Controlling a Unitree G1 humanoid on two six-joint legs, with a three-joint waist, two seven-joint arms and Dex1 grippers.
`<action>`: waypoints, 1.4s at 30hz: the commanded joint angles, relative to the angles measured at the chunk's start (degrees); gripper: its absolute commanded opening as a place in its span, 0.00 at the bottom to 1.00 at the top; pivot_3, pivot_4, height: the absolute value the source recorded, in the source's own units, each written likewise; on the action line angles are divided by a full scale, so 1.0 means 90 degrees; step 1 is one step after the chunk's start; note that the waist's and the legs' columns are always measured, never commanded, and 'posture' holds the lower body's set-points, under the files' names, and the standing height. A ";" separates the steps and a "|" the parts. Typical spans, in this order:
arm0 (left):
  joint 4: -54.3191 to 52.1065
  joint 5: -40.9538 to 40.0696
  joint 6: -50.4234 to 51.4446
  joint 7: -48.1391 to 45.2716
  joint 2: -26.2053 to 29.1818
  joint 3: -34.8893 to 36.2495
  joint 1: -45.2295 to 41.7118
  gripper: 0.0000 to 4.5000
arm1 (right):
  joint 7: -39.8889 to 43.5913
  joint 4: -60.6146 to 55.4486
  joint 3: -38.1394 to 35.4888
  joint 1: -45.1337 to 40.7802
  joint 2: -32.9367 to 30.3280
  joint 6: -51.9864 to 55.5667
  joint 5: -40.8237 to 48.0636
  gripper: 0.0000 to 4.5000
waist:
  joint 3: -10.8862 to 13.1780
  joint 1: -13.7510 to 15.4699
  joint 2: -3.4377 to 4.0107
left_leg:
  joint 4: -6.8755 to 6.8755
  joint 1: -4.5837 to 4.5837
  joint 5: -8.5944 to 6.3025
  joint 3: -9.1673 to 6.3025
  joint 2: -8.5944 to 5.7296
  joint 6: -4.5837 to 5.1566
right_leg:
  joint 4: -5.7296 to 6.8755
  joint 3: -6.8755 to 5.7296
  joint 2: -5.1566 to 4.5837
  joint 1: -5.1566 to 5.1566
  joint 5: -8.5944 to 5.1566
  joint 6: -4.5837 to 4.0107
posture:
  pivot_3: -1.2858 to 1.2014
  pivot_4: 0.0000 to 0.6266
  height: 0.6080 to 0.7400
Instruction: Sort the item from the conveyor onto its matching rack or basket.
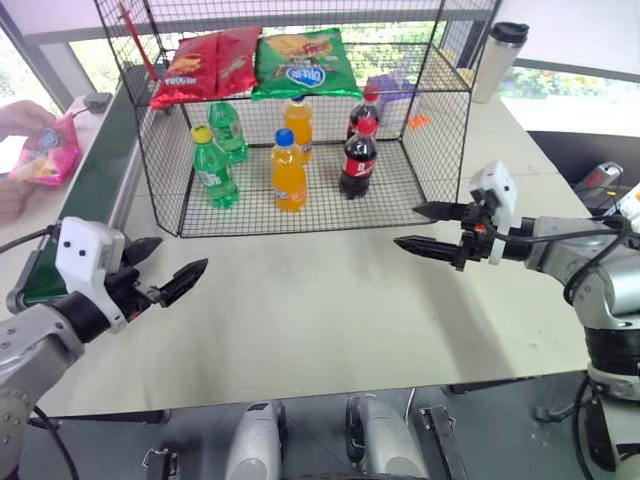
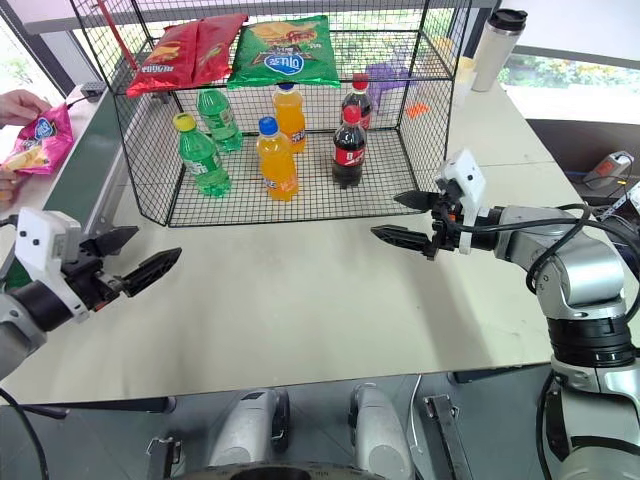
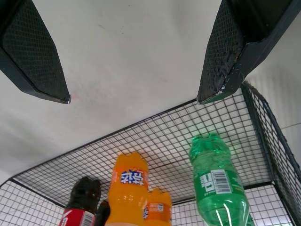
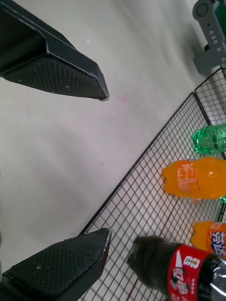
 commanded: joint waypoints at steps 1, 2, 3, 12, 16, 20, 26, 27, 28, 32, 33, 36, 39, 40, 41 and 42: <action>-0.0095 0.0048 -0.0163 -0.0115 0.0101 -0.0024 0.0032 1.00 | -0.0002 -0.0119 -0.0062 -0.0153 0.0019 -0.0148 0.0022 0.99 | 0.0000 -0.0004 0.0000 | 0.0000 0.0000 0.0000 0.0000 0.0000 0.0000 | 0.0000 0.0000 0.0000 0.0000 0.0000 0.0000 | 0.52 0.24 1.00; -0.0087 0.0057 -0.0208 -0.0130 0.0080 -0.0036 0.0023 1.00 | 0.0002 -0.0103 -0.0049 -0.0172 0.0036 -0.0159 0.0013 0.99 | 0.0000 -0.0006 0.0000 | 0.0000 0.0000 0.0000 0.0000 0.0000 0.0000 | 0.0000 0.0000 0.0000 -0.0001 0.0000 0.0000 | 0.52 0.24 1.00; -0.0082 0.0026 -0.0212 -0.0111 0.0047 -0.0024 0.0012 1.00 | 0.0000 -0.0085 -0.0033 -0.0193 0.0056 -0.0171 0.0000 0.99 | 0.0000 -0.0007 0.0000 | -0.0001 0.0000 0.0000 0.0000 0.0000 0.0000 | 0.0000 0.0000 0.0000 -0.0001 0.0000 0.0000 | 0.52 0.24 1.00; -0.0130 0.0026 -0.0246 -0.0020 -0.0046 -0.0018 0.0073 1.00 | -0.0030 0.0108 0.0118 -0.0350 0.0226 -0.0332 -0.0133 0.99 | 0.0000 -0.0011 0.0000 | -0.0001 0.0000 0.0000 0.0000 0.0000 0.0000 | 0.0000 0.0000 0.0000 -0.0001 0.0000 0.0000 | 0.52 0.24 1.00; -0.0112 0.0051 -0.0283 0.0036 -0.0077 -0.0051 0.0053 1.00 | -0.0066 0.0128 0.0135 -0.0372 0.0322 -0.0410 -0.0172 0.99 | 0.0000 -0.0007 0.0000 | -0.0001 0.0000 0.0000 0.0000 0.0000 0.0000 | 0.0000 0.0000 0.0001 -0.0001 0.0000 0.0000 | 0.52 0.24 1.00; -0.0024 0.0099 -0.0307 0.0088 -0.0068 -0.0083 0.0006 1.00 | -0.0159 0.0111 0.0097 -0.0328 0.0446 -0.0424 -0.0143 0.99 | 0.0000 -0.0014 0.0000 | -0.0001 0.0001 0.0000 0.0000 0.0000 0.0000 | 0.0001 0.0000 0.0001 -0.0001 0.0000 0.0000 | 0.52 0.24 1.00; -0.0079 0.0205 -0.0391 0.0288 -0.0260 -0.0250 -0.0018 1.00 | -0.0350 0.0304 0.0136 -0.0393 0.0670 -0.0653 -0.0319 0.99 | 0.0000 -0.0006 0.0000 | 0.0000 0.0000 0.0000 0.0000 0.0000 0.0000 | 0.0001 0.0000 0.0001 0.0001 0.0001 0.0000 | 0.52 0.24 1.00; -0.0084 0.0220 -0.0398 0.0289 -0.0272 -0.0268 -0.0017 1.00 | -0.0365 0.0355 0.0147 -0.0447 0.0698 -0.0689 -0.0342 0.99 | 0.0000 -0.0008 0.0000 | 0.0000 0.0000 0.0000 0.0000 0.0000 0.0000 | 0.0001 0.0000 0.0001 0.0001 0.0001 0.0000 | 0.52 0.24 1.00; -0.0082 0.0227 -0.0404 0.0277 -0.0271 -0.0275 -0.0016 1.00 | -0.0353 0.0390 0.0164 -0.0488 0.0711 -0.0716 -0.0357 0.99 | 0.0000 -0.0012 0.0000 | 0.0000 0.0001 0.0000 0.0000 0.0000 0.0000 | 0.0001 0.0000 0.0001 0.0001 0.0001 0.0000 | 0.52 0.24 1.00; -0.0060 0.0262 -0.0436 0.0251 -0.0276 -0.0245 0.0000 1.00 | -0.0280 0.0457 0.0190 -0.0537 0.0727 -0.0773 -0.0390 0.99 | 0.0000 -0.0015 0.0000 | -0.0002 0.0001 0.0000 0.0000 0.0001 0.0001 | 0.0002 0.0000 0.0002 0.0000 0.0001 0.0000 | 0.52 0.24 1.00; -0.0058 0.0262 -0.0442 0.0253 -0.0280 -0.0231 0.0001 1.00 | -0.0270 0.0470 0.0198 -0.0540 0.0731 -0.0781 -0.0391 0.99 | 0.0000 -0.0014 0.0000 | -0.0002 0.0000 0.0000 0.0000 0.0000 0.0000 | 0.0002 0.0000 0.0002 0.0000 0.0001 0.0000 | 0.52 0.24 1.00; -0.0084 0.0266 -0.0472 0.0276 -0.0306 -0.0240 0.0019 1.00 | -0.0249 0.0505 0.0249 -0.0526 0.0756 -0.0832 -0.0424 0.99 | 0.0000 -0.0013 0.0000 | -0.0001 0.0000 0.0000 0.0000 0.0000 0.0000 | 0.0002 0.0000 0.0001 0.0001 0.0001 0.0000 | 0.52 0.24 1.00; -0.0109 0.0271 -0.0481 0.0304 -0.0343 -0.0279 0.0022 1.00 | -0.0239 0.0511 0.0268 -0.0532 0.0760 -0.0848 -0.0436 0.99 | 0.0000 -0.0013 0.0000 | -0.0001 0.0001 0.0000 0.0000 0.0000 0.0001 | 0.0002 0.0000 0.0002 0.0000 0.0001 0.0000 | 0.52 0.24 1.00; -0.0110 0.0273 -0.0478 0.0309 -0.0353 -0.0302 0.0020 1.00 | -0.0234 0.0511 0.0262 -0.0534 0.0755 -0.0847 -0.0435 0.99 | 0.0000 -0.0013 0.0000 | -0.0001 0.0001 0.0000 0.0000 0.0000 0.0000 | 0.0002 0.0000 0.0001 0.0000 0.0001 0.0000 | 0.52 0.24 1.00; -0.0123 0.0270 -0.0476 0.0309 -0.0361 -0.0307 0.0032 1.00 | -0.0232 0.0494 0.0252 -0.0524 0.0748 -0.0841 -0.0428 0.99 | 0.0000 -0.0013 0.0000 | -0.0001 0.0001 0.0000 0.0000 0.0000 0.0000 | 0.0002 0.0000 0.0001 0.0000 0.0001 0.0000 | 0.52 0.24 1.00; -0.0116 0.0277 -0.0474 0.0309 -0.0367 -0.0317 0.0028 1.00 | -0.0234 0.0483 0.0241 -0.0505 0.0733 -0.0836 -0.0429 0.99 | 0.0000 -0.0013 0.0000 | -0.0001 0.0001 0.0000 0.0000 0.0000 0.0000 | 0.0002 0.0000 0.0002 0.0001 0.0001 0.0000 | 0.52 0.24 1.00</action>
